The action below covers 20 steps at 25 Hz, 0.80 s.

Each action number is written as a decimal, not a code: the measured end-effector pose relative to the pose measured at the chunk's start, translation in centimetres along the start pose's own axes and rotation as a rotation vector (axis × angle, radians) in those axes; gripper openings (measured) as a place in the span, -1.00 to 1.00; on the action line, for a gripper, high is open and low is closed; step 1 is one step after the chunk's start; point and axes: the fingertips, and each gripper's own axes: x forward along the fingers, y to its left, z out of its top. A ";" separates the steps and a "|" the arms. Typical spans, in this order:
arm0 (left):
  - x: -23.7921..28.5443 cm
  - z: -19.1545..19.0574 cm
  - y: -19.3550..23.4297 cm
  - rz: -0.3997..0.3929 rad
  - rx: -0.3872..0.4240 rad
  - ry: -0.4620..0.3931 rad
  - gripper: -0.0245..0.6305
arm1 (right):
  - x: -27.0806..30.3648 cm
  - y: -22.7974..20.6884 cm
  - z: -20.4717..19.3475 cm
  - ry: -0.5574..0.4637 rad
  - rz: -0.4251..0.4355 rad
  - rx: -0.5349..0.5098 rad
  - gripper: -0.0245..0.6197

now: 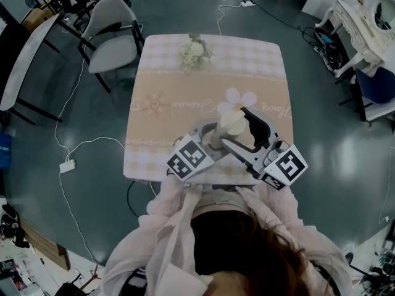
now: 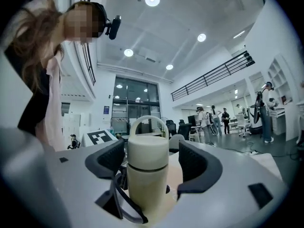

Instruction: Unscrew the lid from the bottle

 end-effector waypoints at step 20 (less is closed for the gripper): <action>-1.1 0.3 -4.1 -0.280 0.055 -0.036 0.03 | -1.6 2.9 1.1 -0.030 0.276 0.015 0.00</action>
